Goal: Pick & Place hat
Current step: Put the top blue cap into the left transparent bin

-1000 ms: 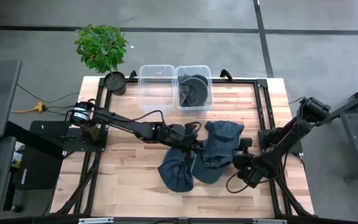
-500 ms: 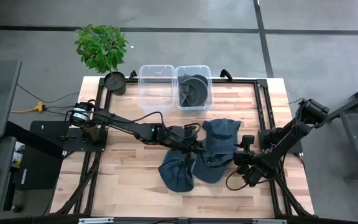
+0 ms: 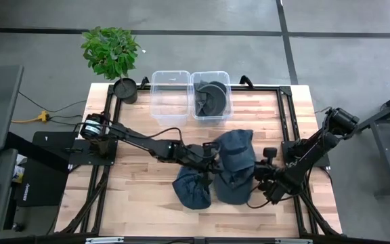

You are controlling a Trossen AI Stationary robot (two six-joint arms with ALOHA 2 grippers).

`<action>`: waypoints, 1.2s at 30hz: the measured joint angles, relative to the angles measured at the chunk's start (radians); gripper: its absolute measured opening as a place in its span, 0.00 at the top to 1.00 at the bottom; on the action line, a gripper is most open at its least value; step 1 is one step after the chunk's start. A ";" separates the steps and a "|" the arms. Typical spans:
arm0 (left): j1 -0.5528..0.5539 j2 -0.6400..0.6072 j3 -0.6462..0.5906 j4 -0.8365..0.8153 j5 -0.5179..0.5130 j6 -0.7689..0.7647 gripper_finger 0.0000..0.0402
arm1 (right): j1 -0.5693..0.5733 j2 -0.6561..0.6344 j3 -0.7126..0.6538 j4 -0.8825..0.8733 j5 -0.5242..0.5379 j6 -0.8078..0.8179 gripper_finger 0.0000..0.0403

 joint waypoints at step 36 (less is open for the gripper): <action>0.003 -0.017 0.496 -0.526 -0.341 0.761 1.00 | -0.154 -0.212 0.774 -0.764 -0.081 0.255 1.00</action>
